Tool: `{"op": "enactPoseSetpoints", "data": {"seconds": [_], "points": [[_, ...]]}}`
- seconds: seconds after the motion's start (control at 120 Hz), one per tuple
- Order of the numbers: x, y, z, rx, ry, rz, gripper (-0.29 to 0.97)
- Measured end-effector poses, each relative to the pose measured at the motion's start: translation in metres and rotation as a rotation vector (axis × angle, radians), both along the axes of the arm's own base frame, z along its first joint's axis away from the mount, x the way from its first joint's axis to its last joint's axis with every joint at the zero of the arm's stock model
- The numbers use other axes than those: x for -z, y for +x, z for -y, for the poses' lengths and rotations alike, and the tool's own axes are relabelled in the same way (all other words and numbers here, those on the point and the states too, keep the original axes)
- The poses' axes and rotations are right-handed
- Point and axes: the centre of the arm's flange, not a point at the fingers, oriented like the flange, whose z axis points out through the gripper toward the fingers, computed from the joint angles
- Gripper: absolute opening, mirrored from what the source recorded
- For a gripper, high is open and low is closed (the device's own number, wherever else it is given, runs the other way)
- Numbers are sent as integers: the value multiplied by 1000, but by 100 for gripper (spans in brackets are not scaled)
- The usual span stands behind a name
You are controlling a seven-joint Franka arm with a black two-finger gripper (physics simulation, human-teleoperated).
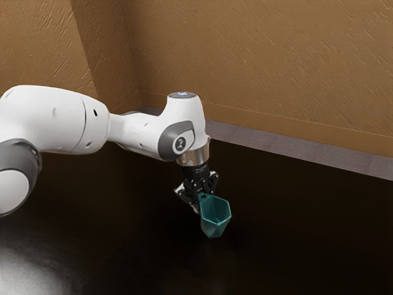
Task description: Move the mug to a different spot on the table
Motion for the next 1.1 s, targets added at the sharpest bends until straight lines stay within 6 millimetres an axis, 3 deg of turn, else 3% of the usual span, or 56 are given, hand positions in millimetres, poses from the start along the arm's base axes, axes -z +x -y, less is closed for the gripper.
{"op": "enactPoseSetpoints", "data": {"seconds": [0.2,0.425,0.583,0.8,0.942,1.1], "points": [[-10,5,-43,-60,-5,-6,5],[-7,2,-147,-193,-37,-66,4],[13,-21,-194,-242,-91,-154,5],[27,-41,-226,-220,-138,-207,4],[14,-47,-238,-189,-166,-193,3],[16,-51,-252,-167,-200,-194,2]]}}
